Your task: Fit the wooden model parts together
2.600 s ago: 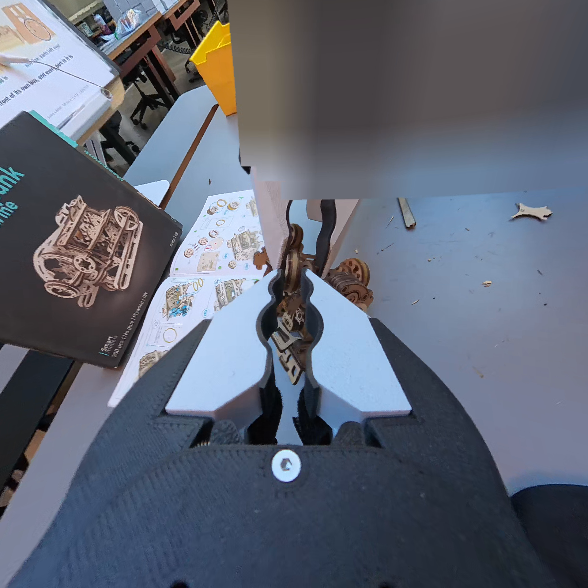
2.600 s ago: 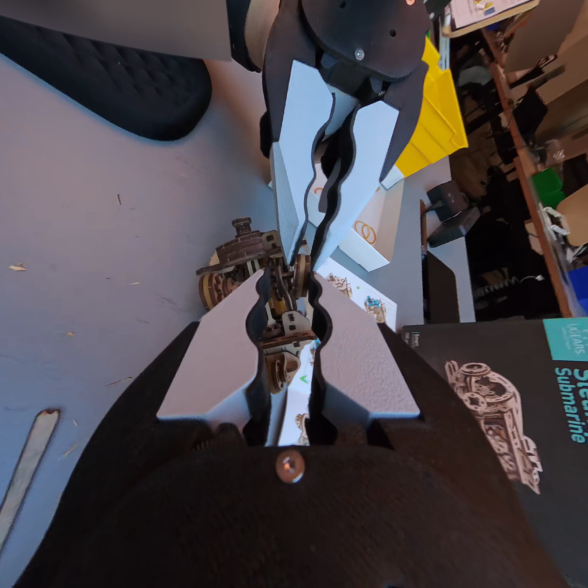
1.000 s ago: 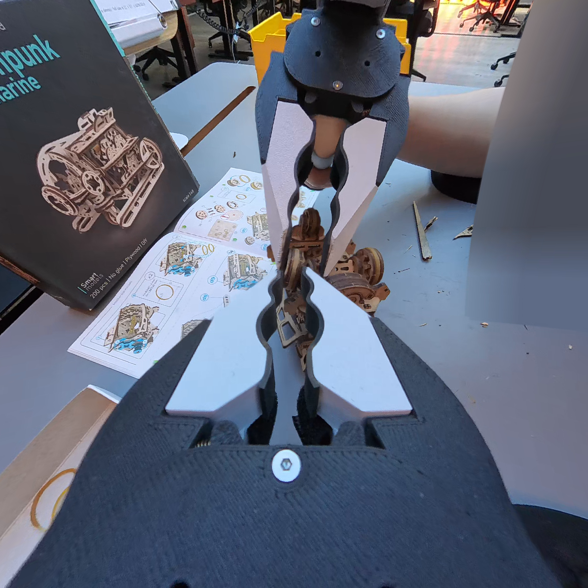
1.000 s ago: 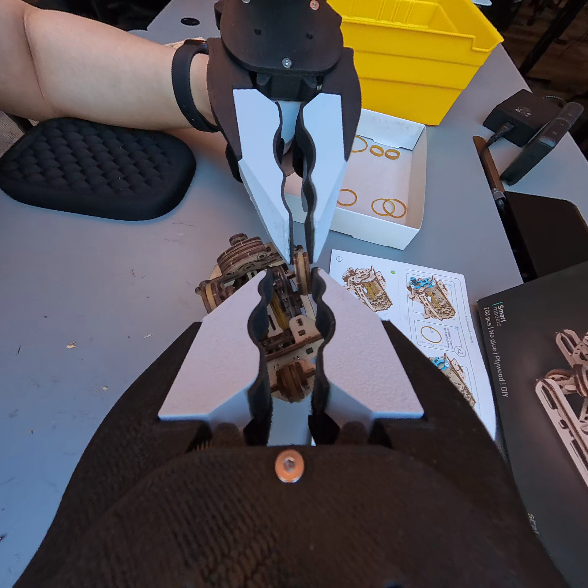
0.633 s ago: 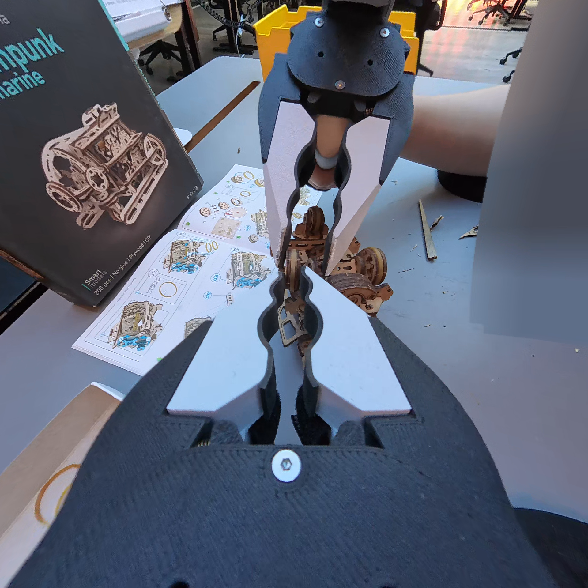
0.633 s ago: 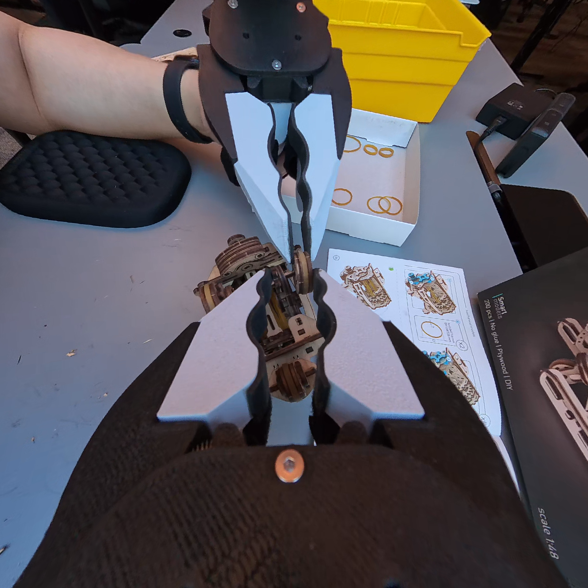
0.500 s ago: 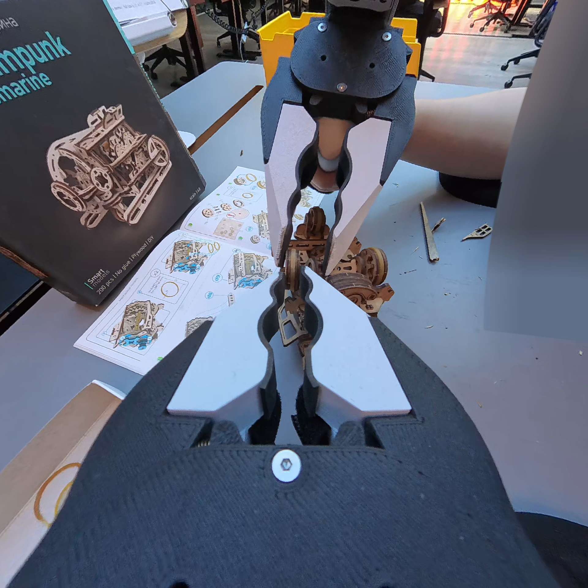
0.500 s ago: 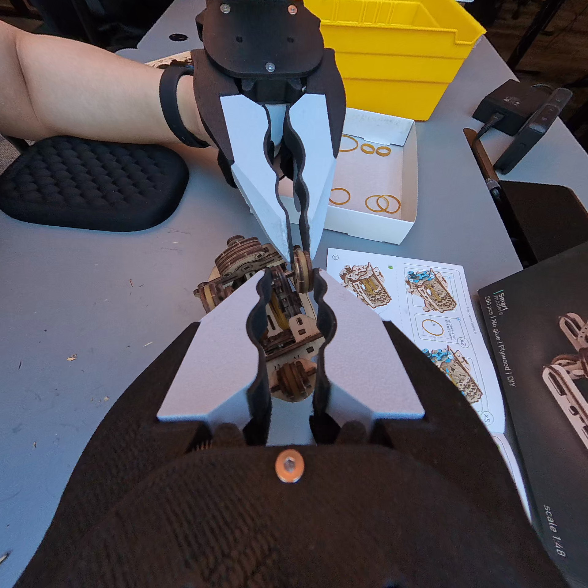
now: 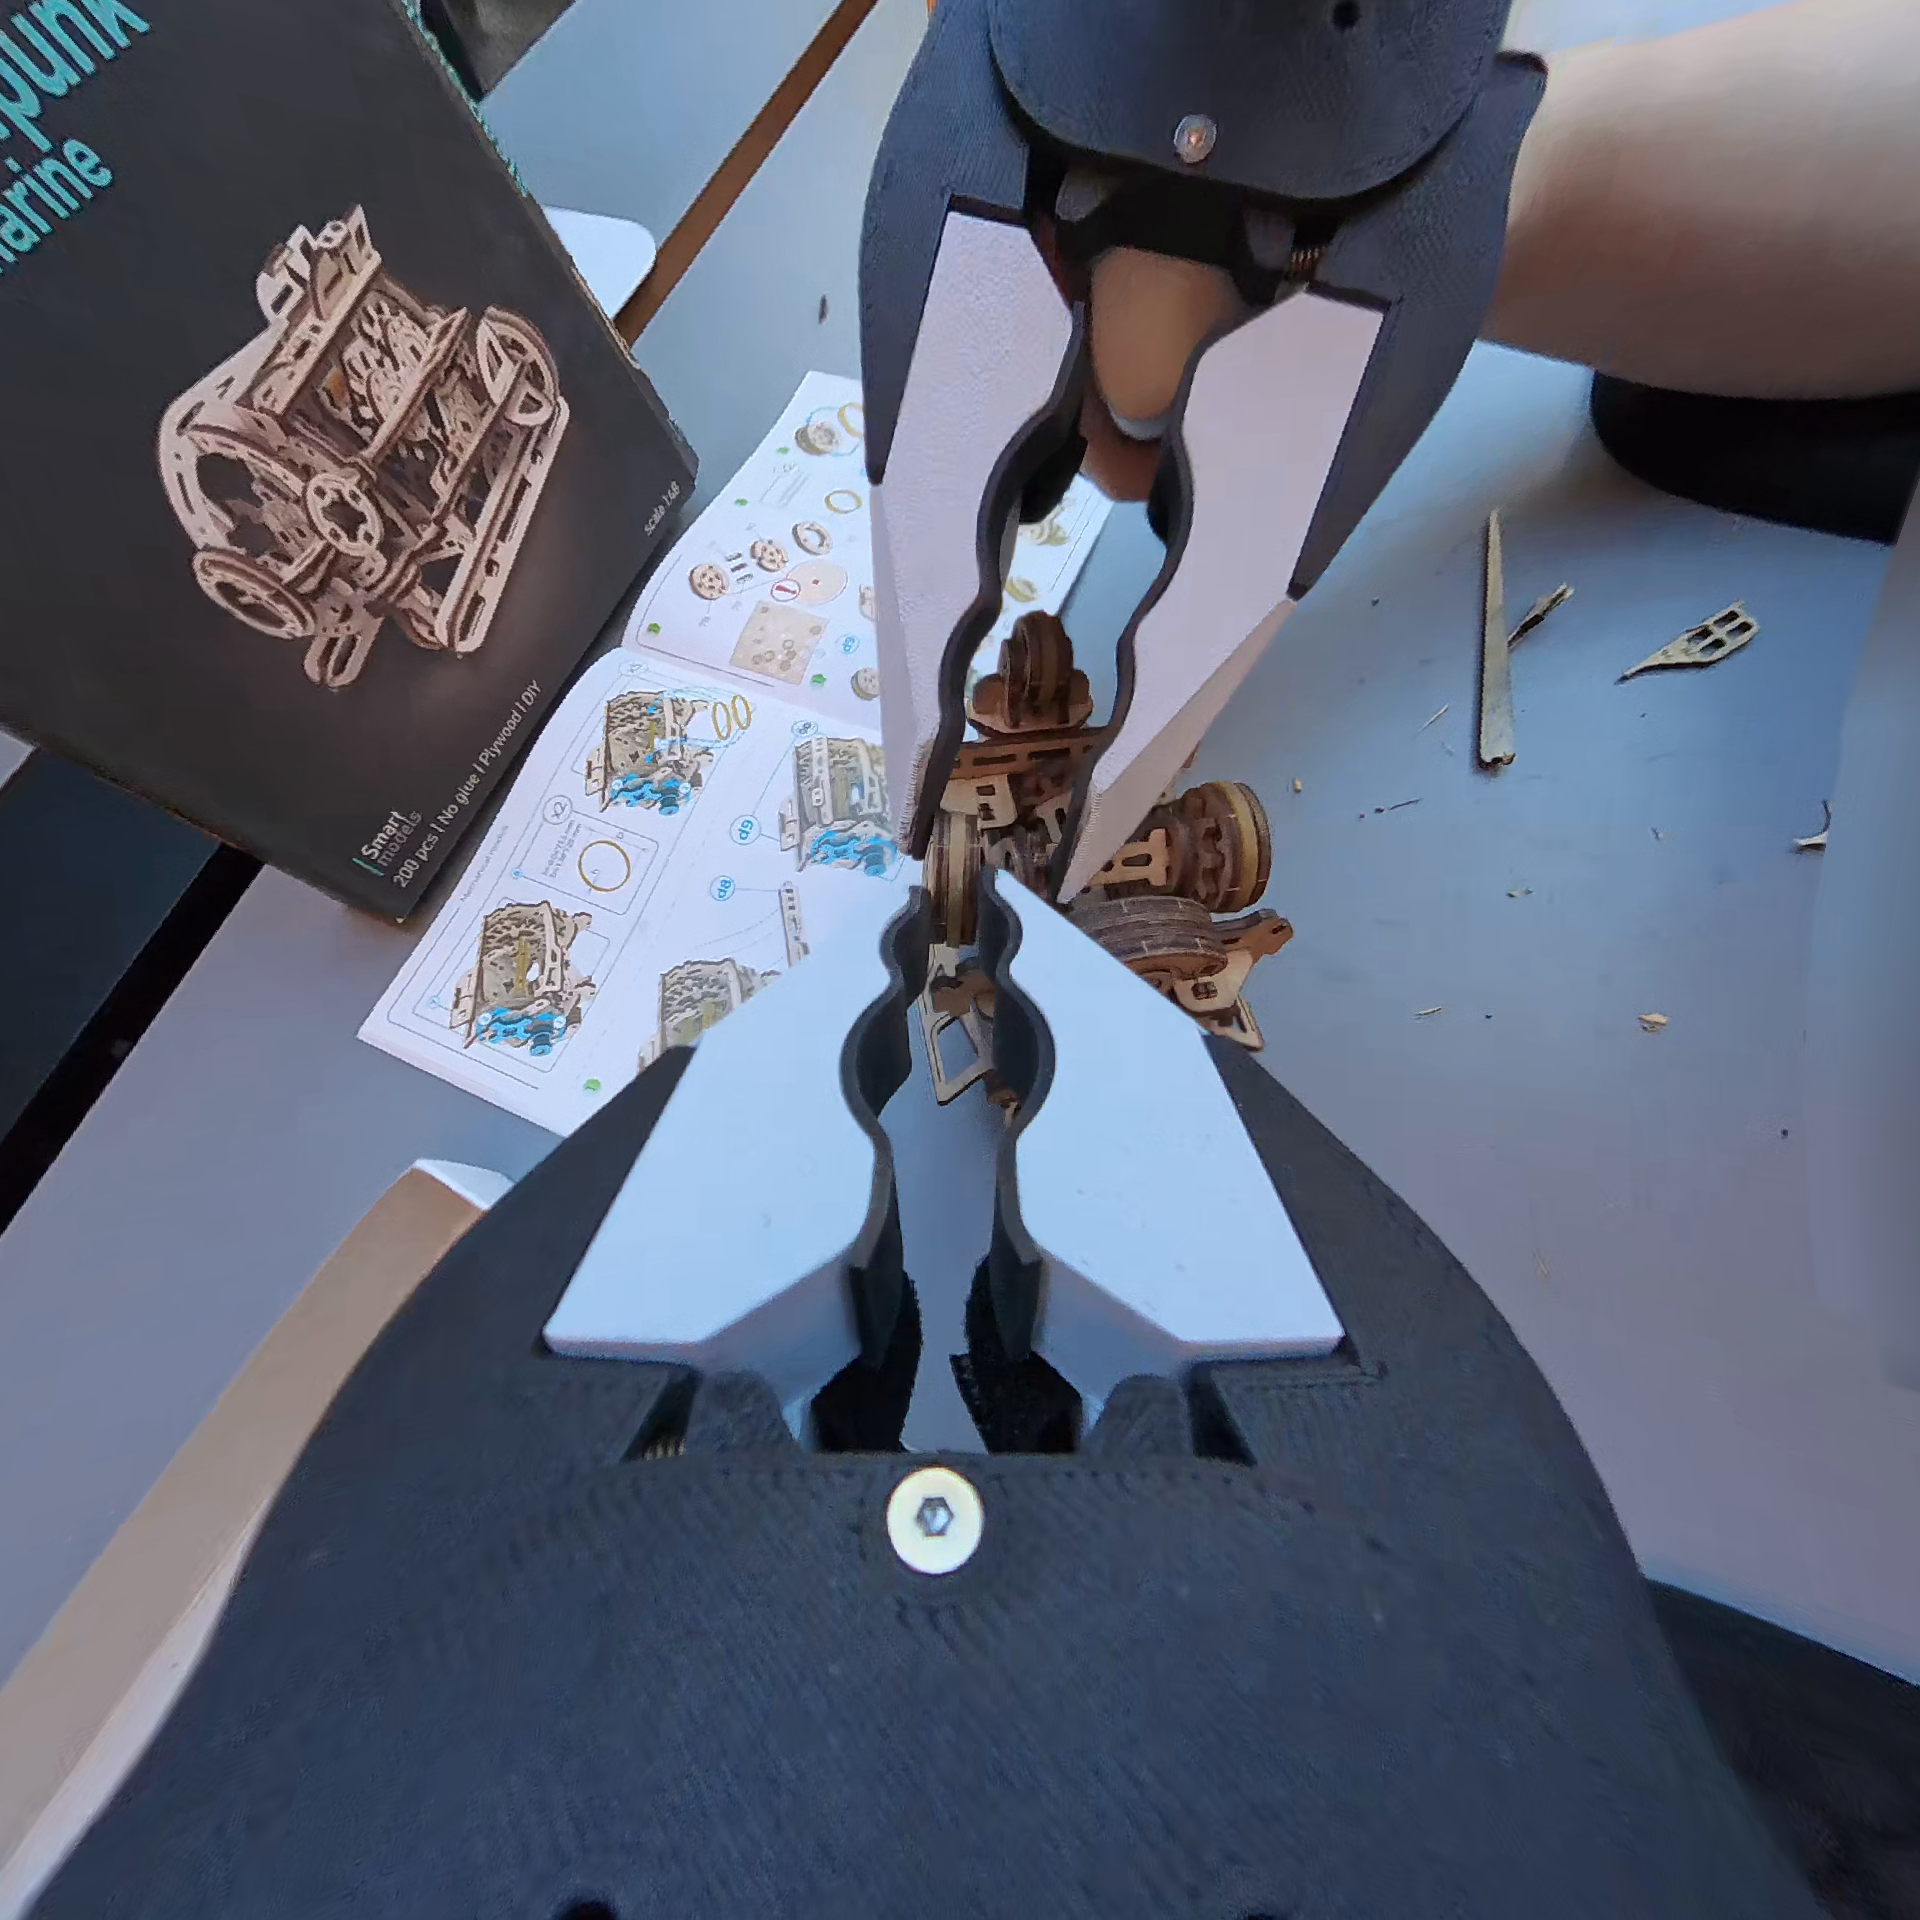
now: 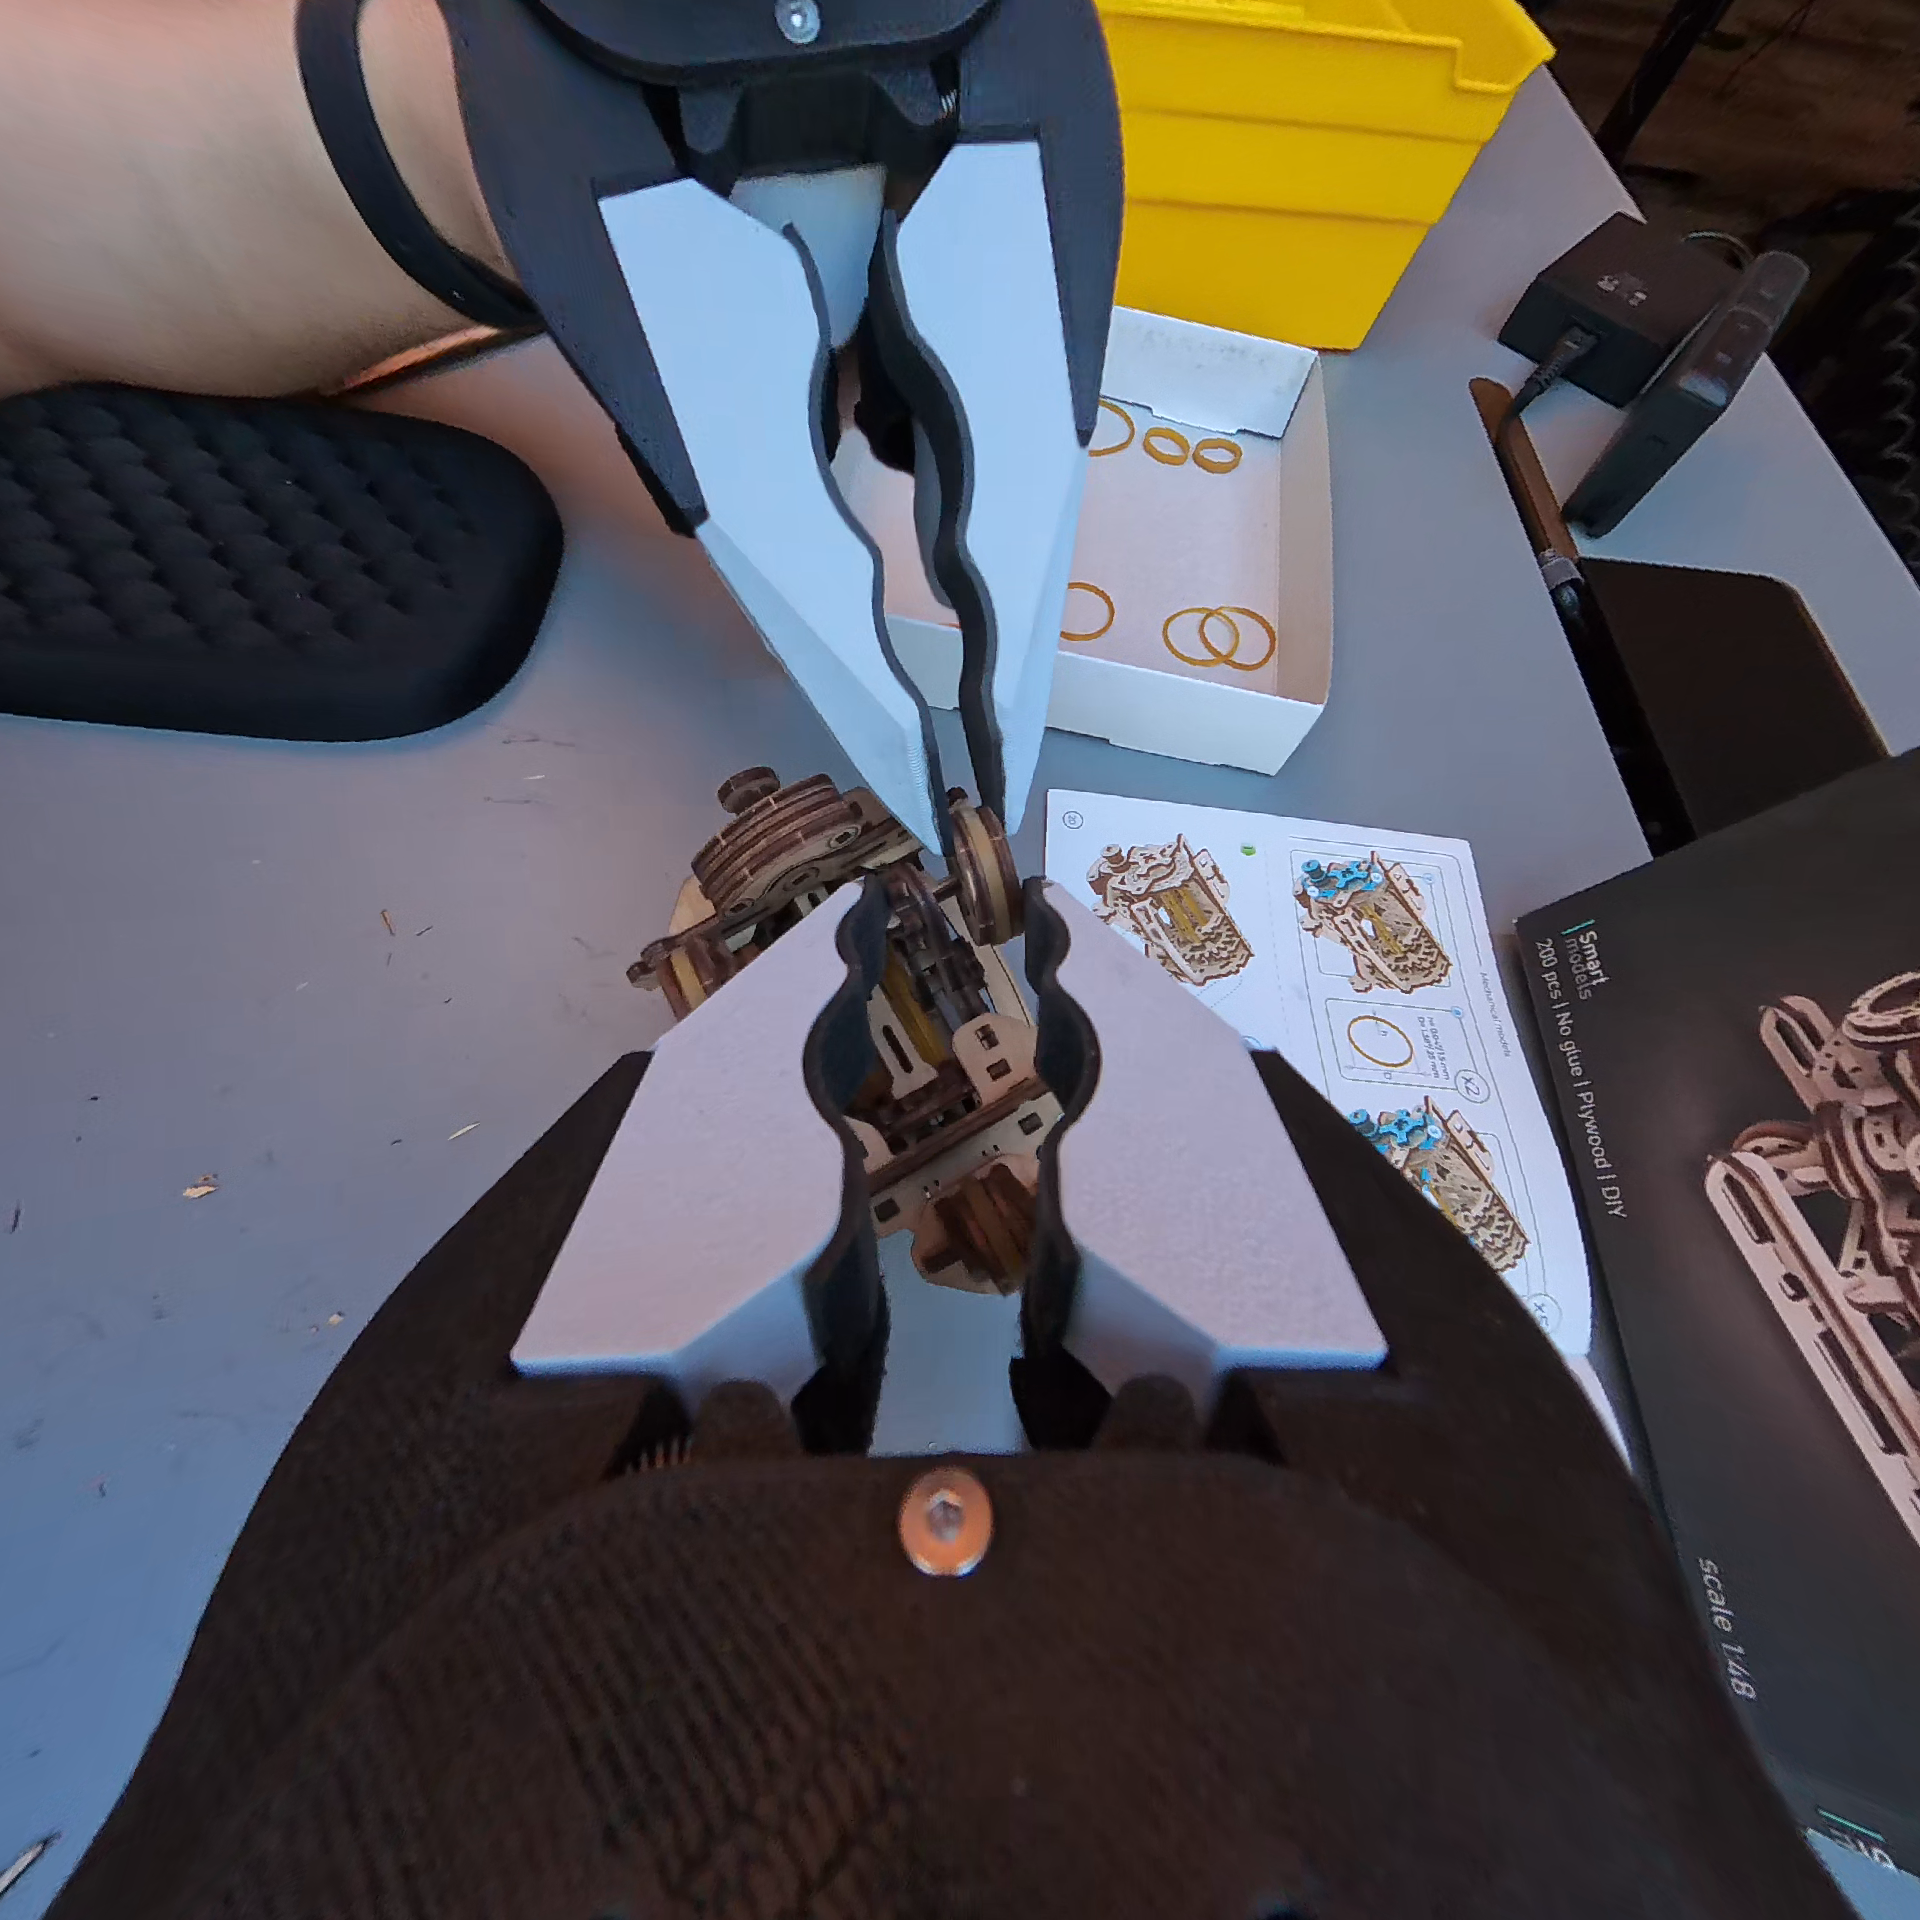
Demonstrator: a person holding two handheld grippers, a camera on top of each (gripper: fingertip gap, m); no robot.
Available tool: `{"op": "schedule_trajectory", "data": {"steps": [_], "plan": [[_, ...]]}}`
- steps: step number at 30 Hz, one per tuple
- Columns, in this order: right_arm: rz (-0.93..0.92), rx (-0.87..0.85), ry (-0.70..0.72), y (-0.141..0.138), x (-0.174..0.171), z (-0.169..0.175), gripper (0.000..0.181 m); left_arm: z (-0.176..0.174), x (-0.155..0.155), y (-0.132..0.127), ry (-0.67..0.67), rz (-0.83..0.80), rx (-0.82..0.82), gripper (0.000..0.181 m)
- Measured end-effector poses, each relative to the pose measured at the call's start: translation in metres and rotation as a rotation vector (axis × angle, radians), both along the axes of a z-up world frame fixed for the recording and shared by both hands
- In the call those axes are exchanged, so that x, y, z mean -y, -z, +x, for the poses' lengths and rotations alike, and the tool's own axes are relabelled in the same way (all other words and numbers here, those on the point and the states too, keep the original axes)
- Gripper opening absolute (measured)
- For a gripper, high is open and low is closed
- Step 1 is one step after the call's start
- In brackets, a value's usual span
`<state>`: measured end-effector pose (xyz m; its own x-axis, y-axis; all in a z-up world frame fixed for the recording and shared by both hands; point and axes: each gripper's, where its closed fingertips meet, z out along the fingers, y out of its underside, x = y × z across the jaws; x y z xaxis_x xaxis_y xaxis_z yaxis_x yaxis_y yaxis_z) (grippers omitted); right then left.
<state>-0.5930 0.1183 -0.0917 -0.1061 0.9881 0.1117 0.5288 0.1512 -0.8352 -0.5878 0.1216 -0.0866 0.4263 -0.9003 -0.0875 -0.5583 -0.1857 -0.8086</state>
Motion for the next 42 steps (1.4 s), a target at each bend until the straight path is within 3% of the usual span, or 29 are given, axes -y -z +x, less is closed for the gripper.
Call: {"op": "schedule_trajectory", "data": {"steps": [21,36,42], "plan": [[0.065,0.044,0.013,-0.001,0.009,-0.007,0.025,-0.006,0.012,-0.002,-0.066,-0.065,-0.231,0.007],[0.103,0.041,-0.005,-0.001,0.013,-0.004,0.022,-0.003,0.016,-0.004,-0.097,-0.031,-0.256,0.008],[0.082,0.021,-0.027,-0.002,0.015,-0.005,0.023,-0.004,0.017,-0.003,-0.116,-0.129,-0.184,0.007]]}}
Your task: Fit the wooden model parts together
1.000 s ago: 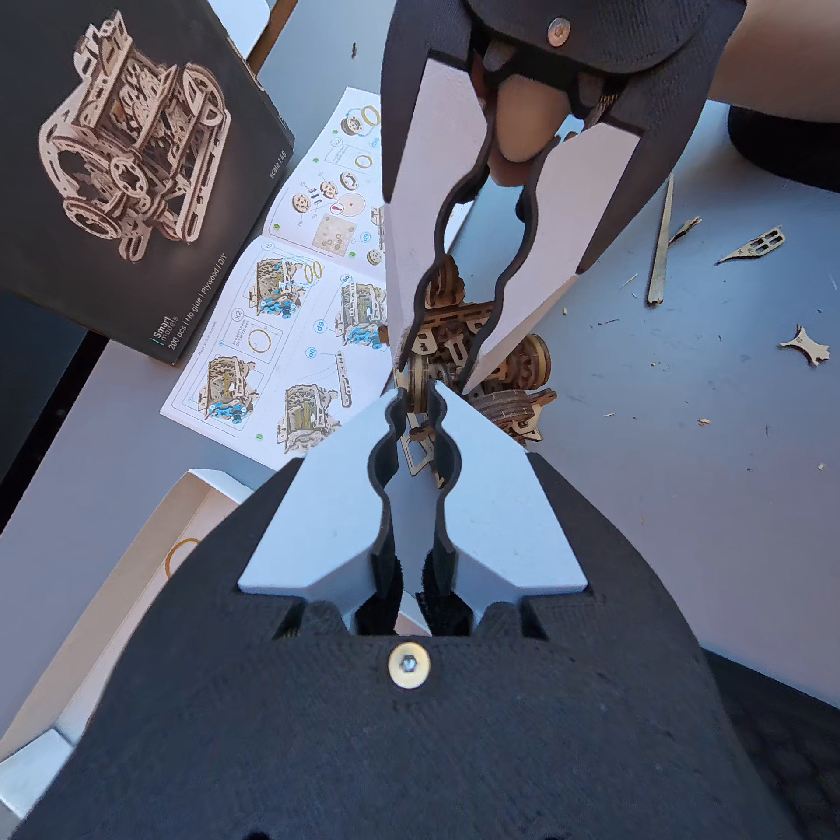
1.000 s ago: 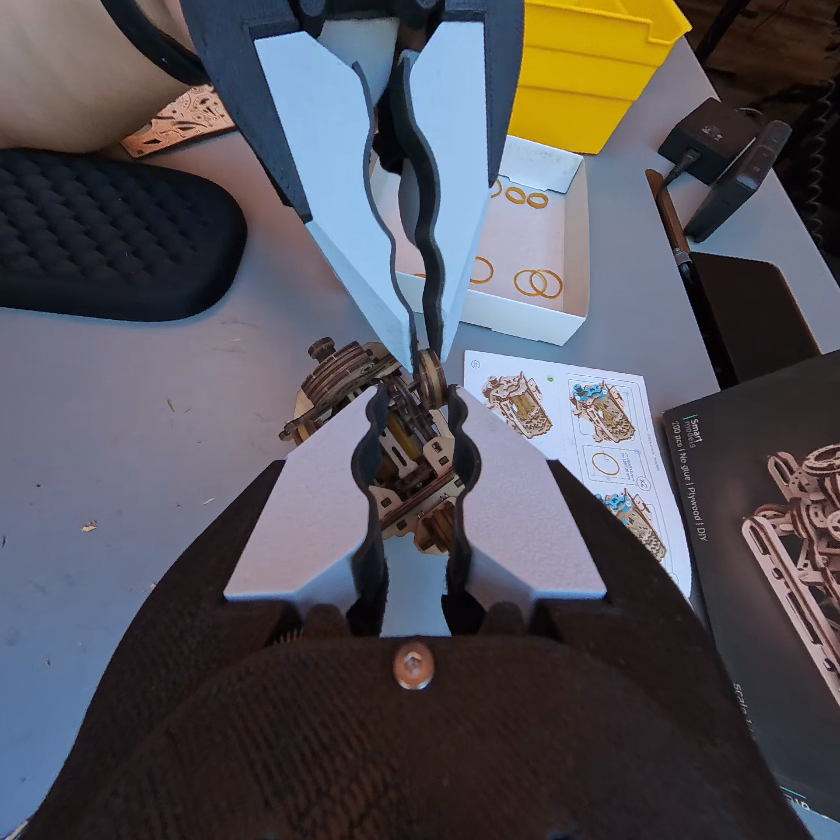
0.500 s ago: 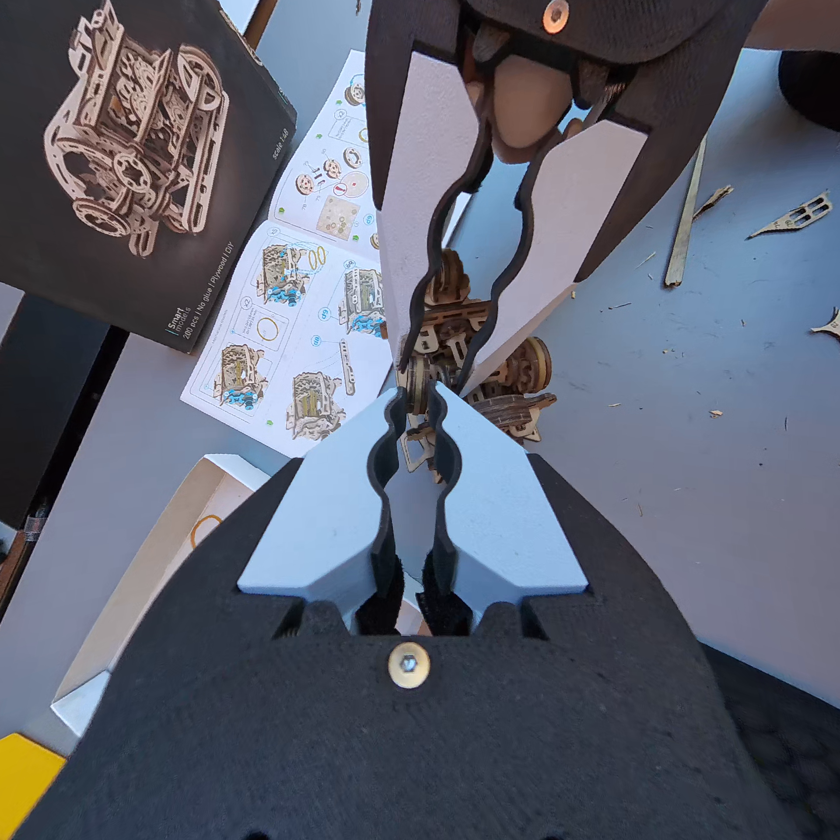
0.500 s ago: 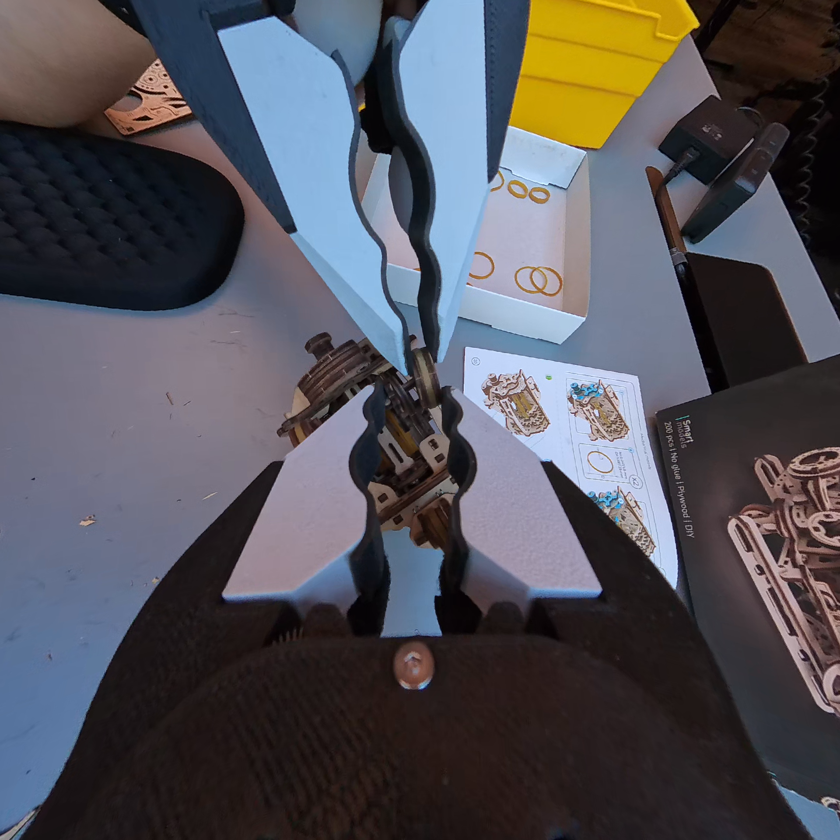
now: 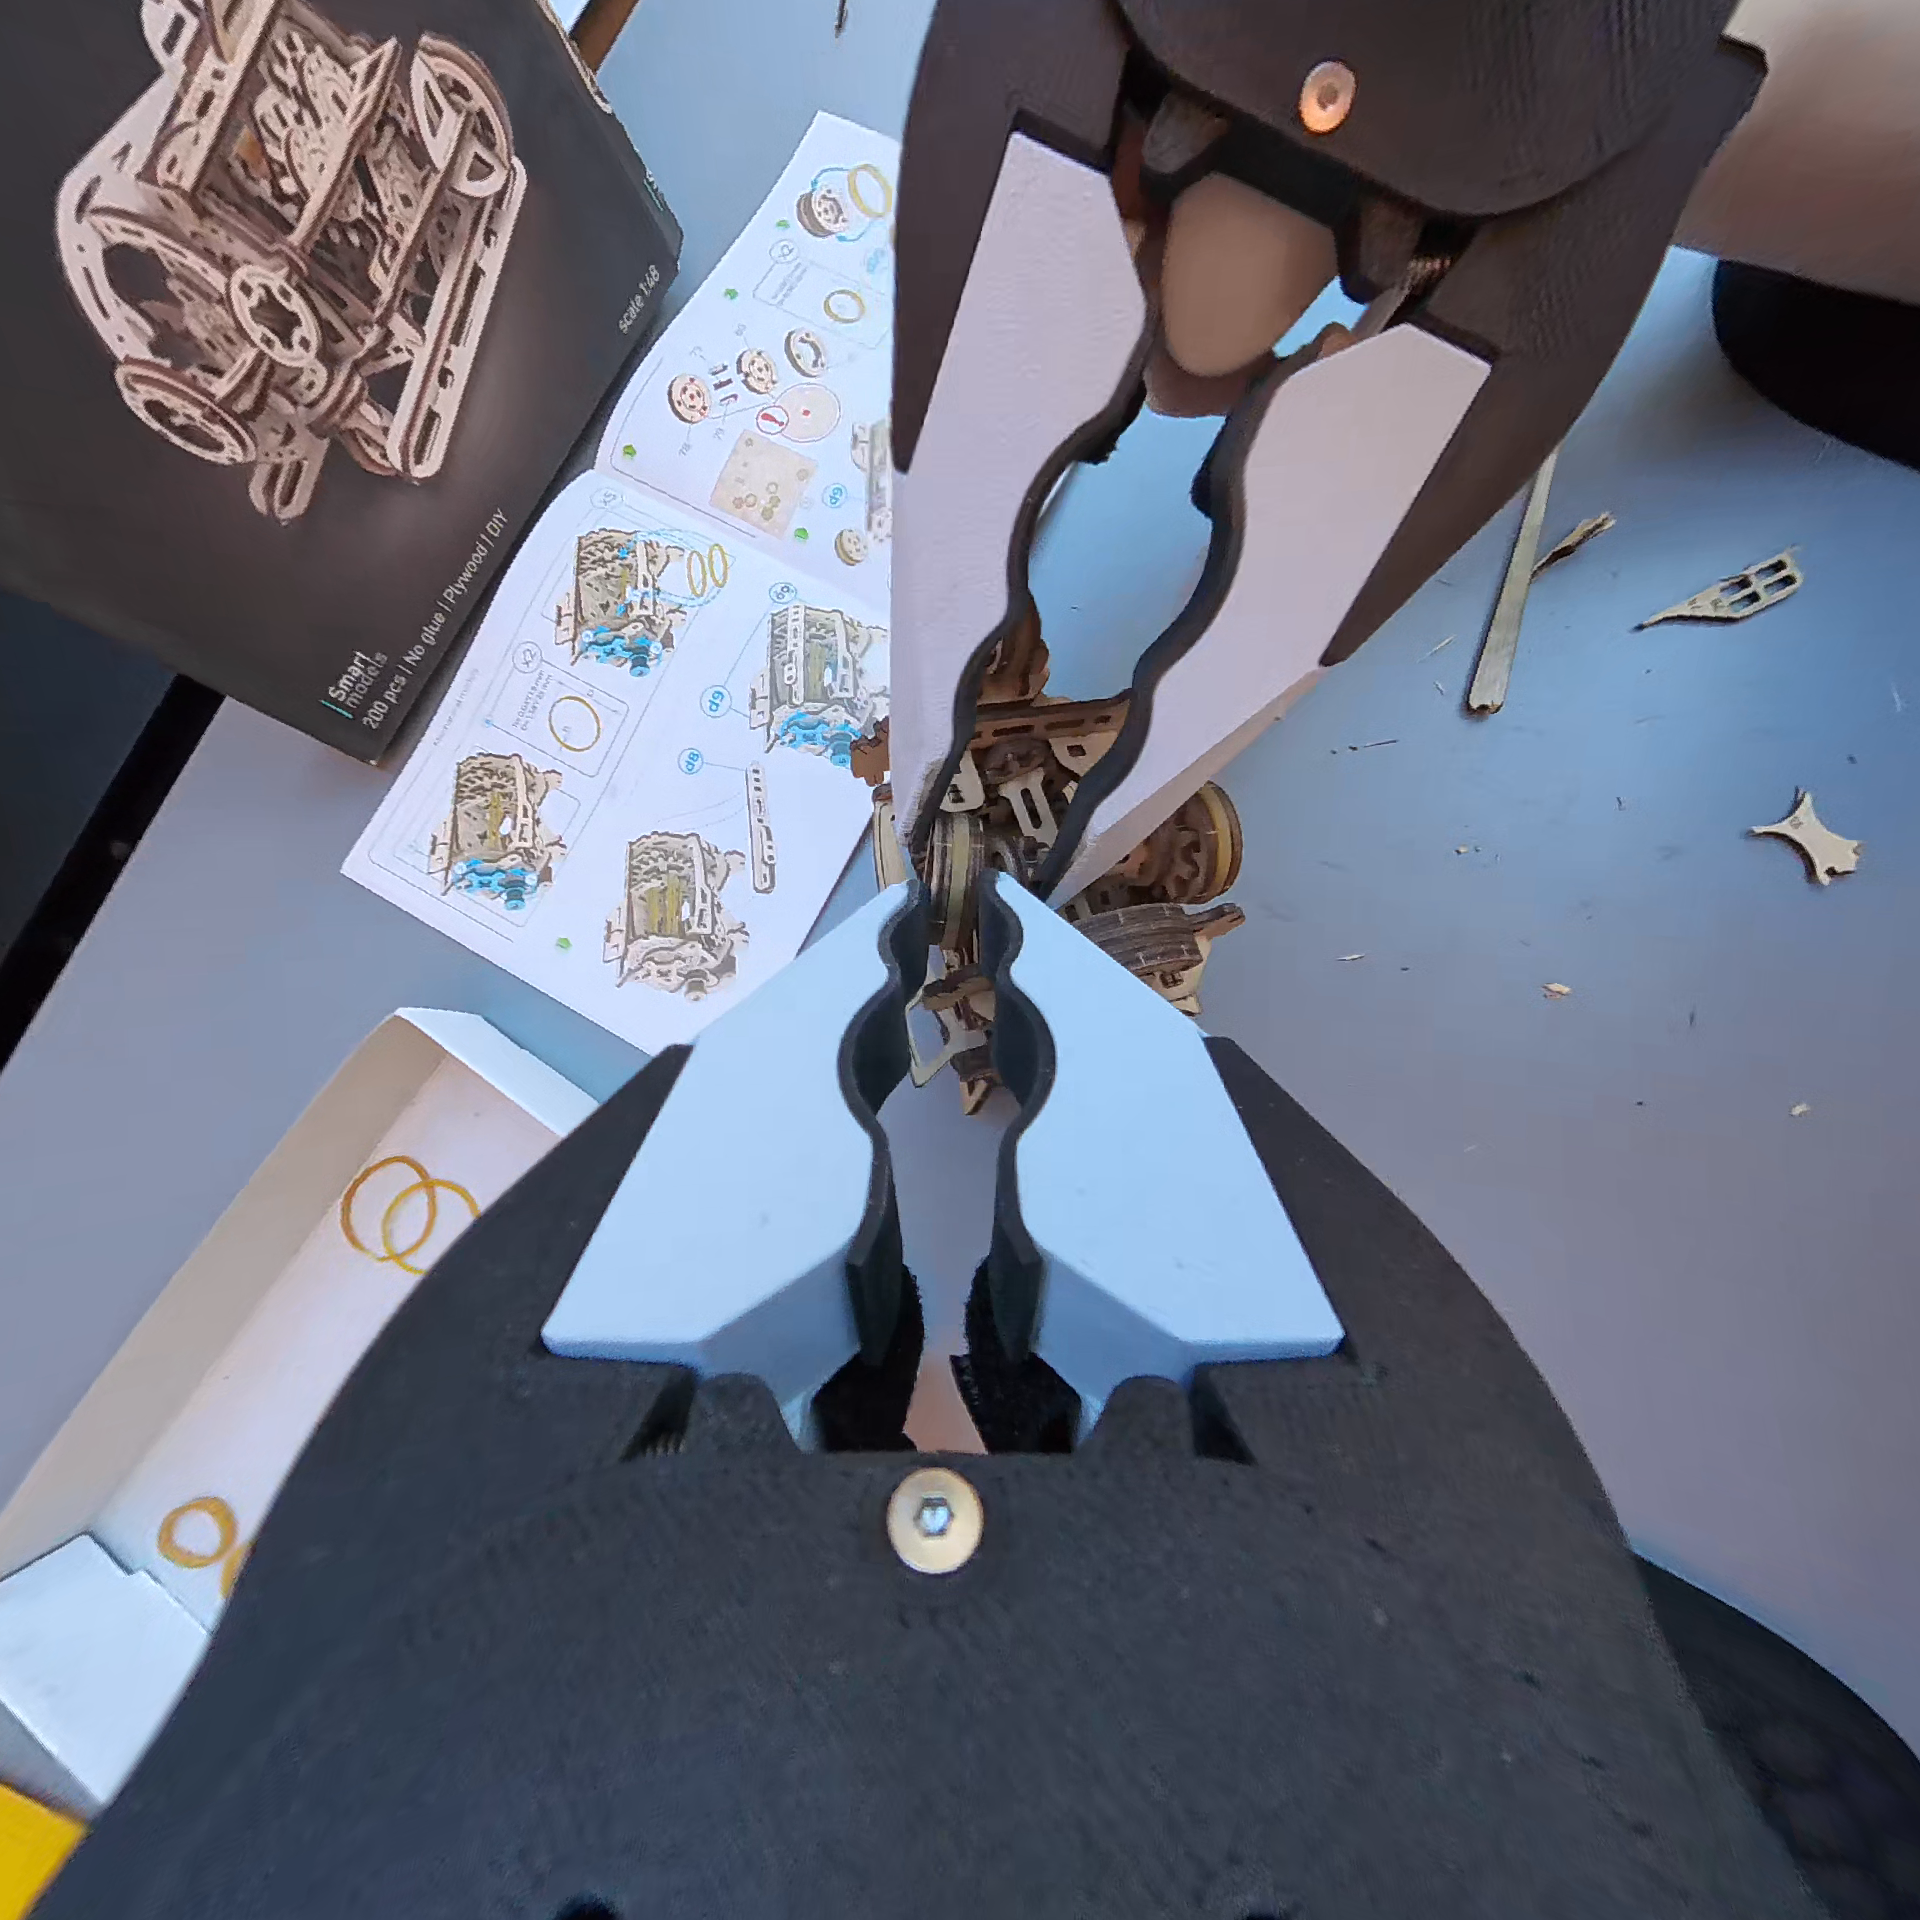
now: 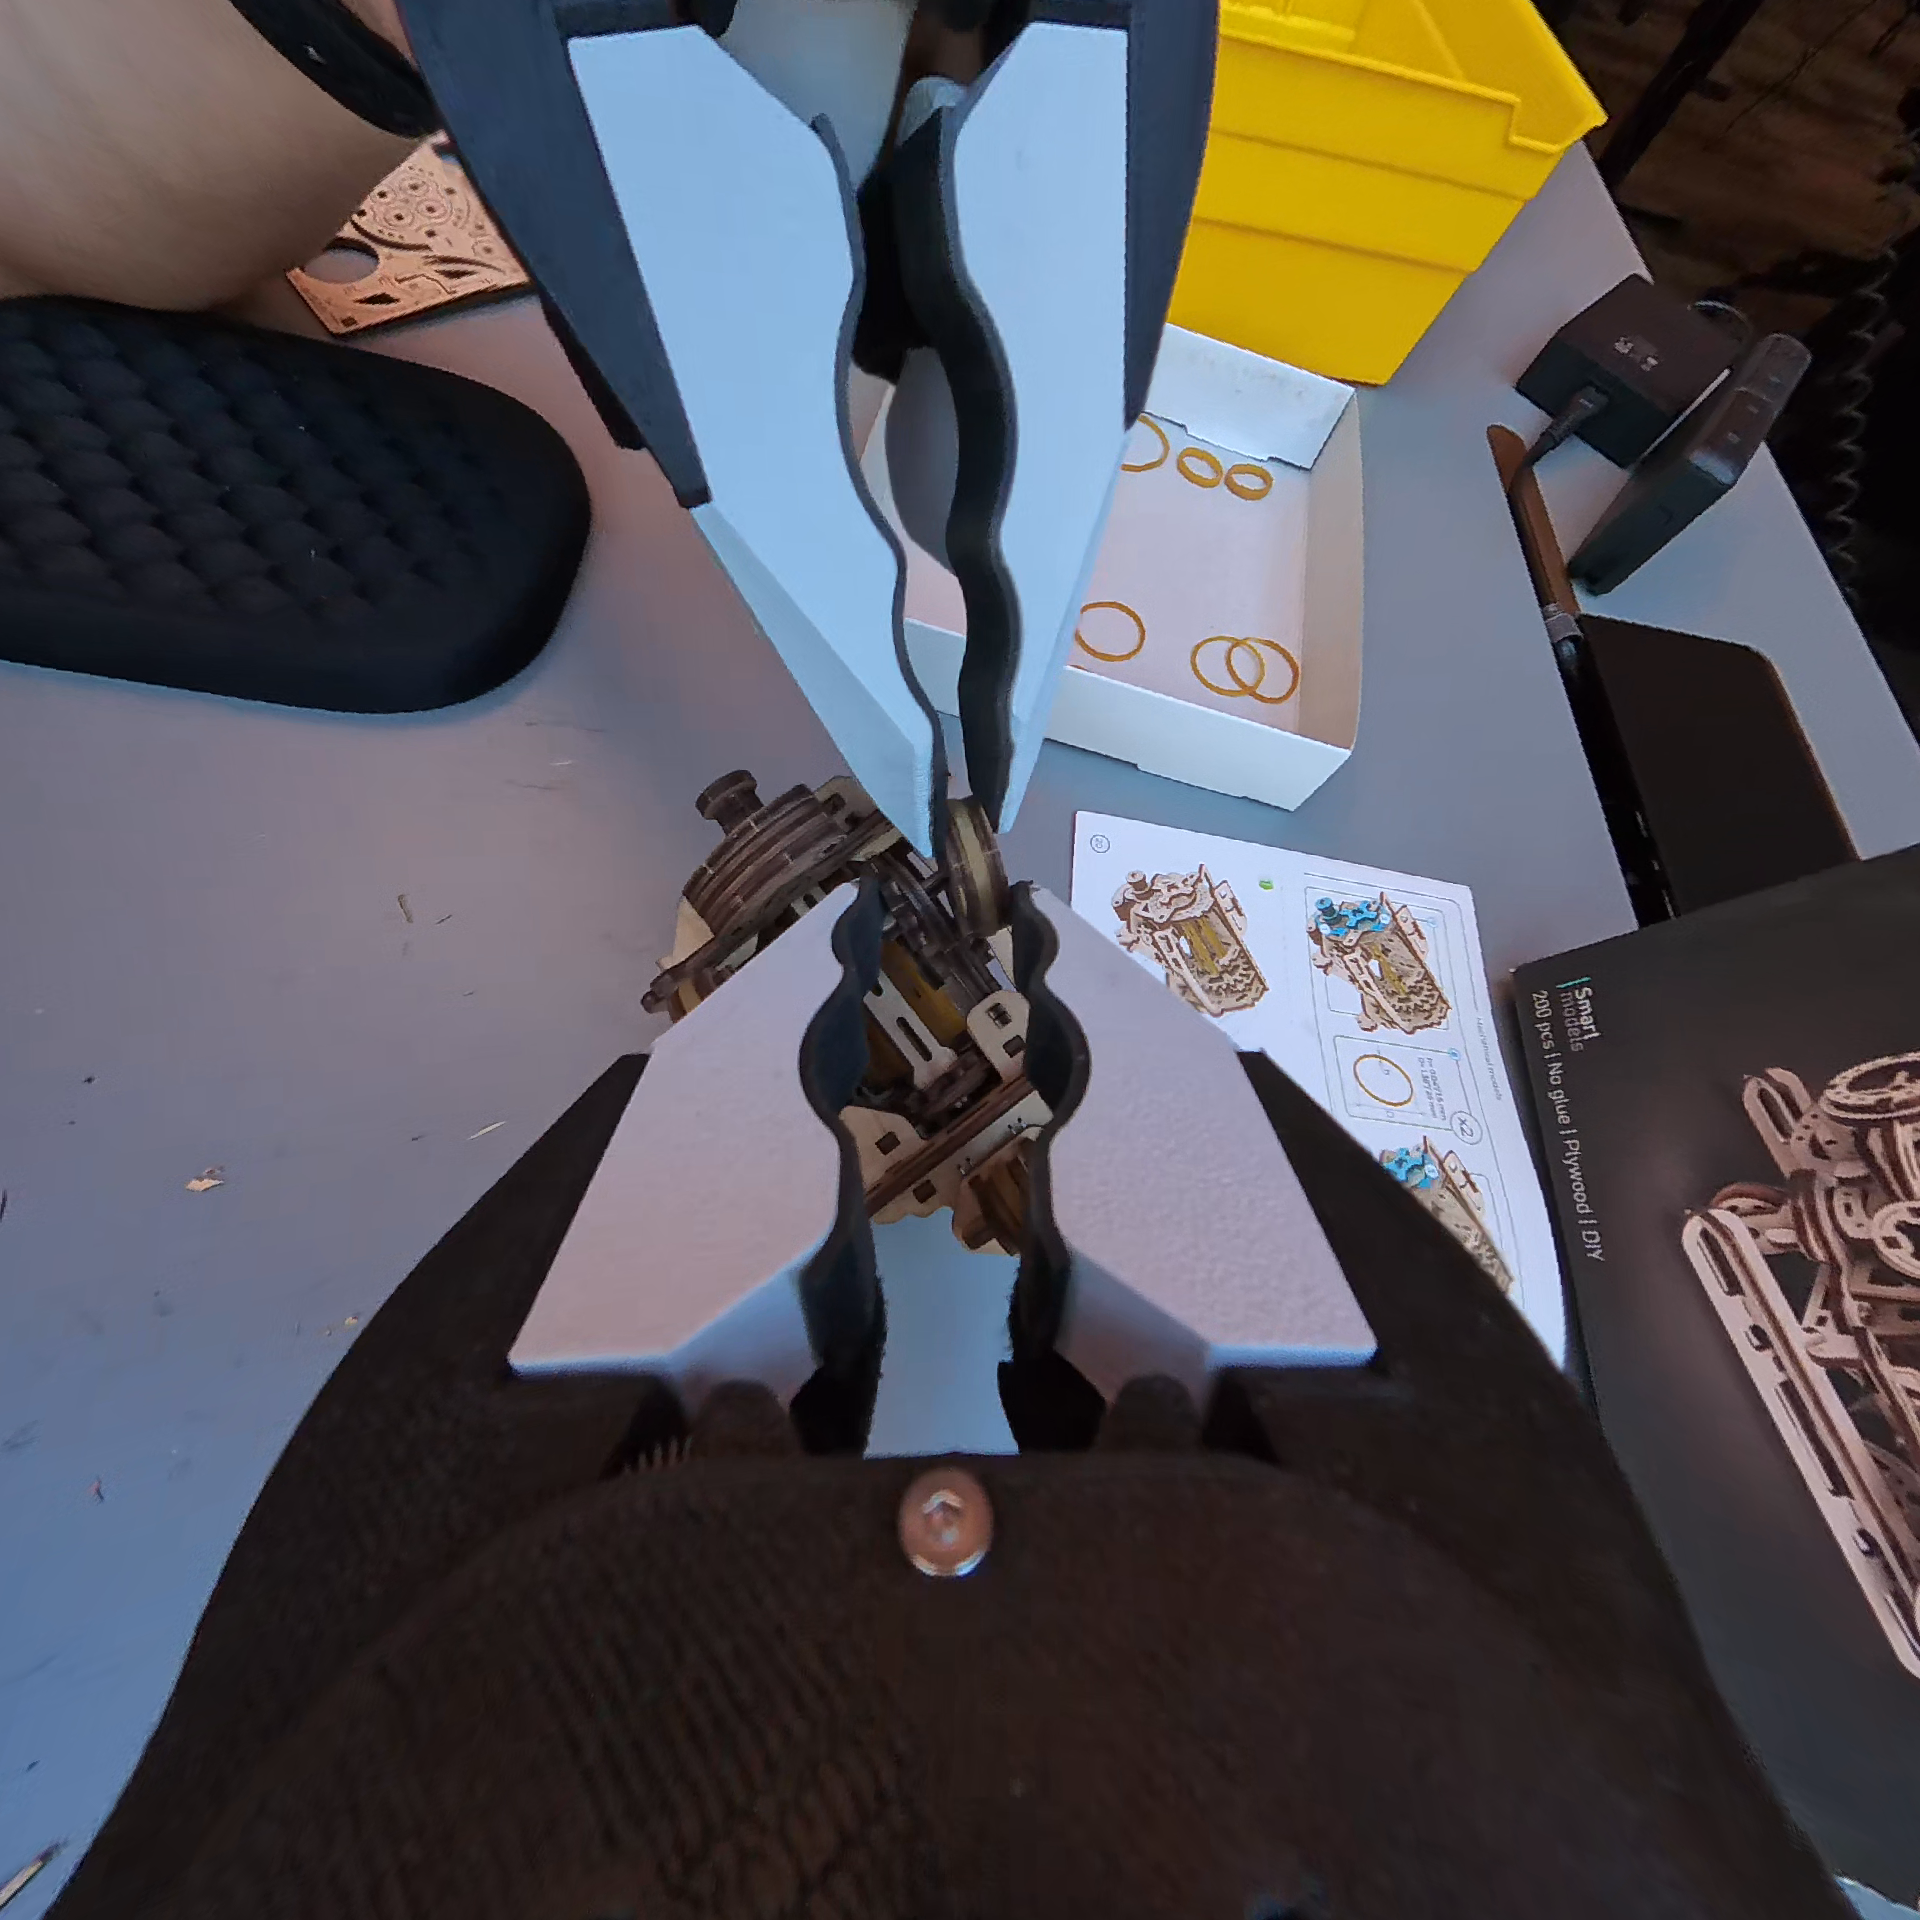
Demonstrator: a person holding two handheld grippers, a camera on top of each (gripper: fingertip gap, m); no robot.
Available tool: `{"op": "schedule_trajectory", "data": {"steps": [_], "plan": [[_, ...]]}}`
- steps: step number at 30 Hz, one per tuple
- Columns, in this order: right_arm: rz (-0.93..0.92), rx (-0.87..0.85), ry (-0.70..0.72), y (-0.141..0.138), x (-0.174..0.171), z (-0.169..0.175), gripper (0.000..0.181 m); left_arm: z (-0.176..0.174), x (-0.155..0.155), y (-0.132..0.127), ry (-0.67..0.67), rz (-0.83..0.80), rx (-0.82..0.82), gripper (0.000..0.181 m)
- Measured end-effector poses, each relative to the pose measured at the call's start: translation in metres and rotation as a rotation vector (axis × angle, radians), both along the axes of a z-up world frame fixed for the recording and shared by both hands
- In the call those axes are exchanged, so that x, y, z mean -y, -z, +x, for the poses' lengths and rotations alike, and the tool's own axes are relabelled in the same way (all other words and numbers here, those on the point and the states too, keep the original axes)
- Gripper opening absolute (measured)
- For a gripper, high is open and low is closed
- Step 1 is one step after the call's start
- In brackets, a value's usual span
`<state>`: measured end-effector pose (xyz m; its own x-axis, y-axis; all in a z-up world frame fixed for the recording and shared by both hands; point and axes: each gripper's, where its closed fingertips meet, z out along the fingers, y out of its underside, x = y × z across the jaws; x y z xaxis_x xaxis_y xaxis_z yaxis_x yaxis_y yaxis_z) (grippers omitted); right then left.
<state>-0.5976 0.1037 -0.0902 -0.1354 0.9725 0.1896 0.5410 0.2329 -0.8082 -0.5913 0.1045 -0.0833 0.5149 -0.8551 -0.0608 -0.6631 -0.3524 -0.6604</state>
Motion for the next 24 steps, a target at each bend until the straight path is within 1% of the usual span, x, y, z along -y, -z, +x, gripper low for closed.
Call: {"op": "schedule_trajectory", "data": {"steps": [6,9,12,19,21,24], "plan": [[-0.001,0.003,-0.002,-0.0006,0.0007,0.0003,0.024,0.0014,0.0012,0.0003,-0.021,-0.028,0.034,0.008],[0.01,0.0,0.005,-0.0008,-0.0009,-0.0001,0.025,0.002,0.0001,0.0015,-0.028,-0.016,0.028,0.008],[0.058,0.012,-0.001,-0.001,-0.0002,0.001,0.024,0.0031,0.0011,0.001,-0.016,0.0,0.019,0.007],[0.067,0.008,-0.032,-0.0007,0.003,0.0029,0.021,0.0039,0.0035,-0.0006,0.074,0.087,-0.026,0.007],[0.067,0.014,-0.03,-0.0006,0.0033,0.0034,0.021,0.0042,0.0038,-0.0007,0.061,0.064,-0.005,0.007],[0.061,0.012,-0.029,-0.0007,0.0045,0.0032,0.021,0.0042,0.0048,-0.001,0.056,0.078,-0.03,0.007]]}}
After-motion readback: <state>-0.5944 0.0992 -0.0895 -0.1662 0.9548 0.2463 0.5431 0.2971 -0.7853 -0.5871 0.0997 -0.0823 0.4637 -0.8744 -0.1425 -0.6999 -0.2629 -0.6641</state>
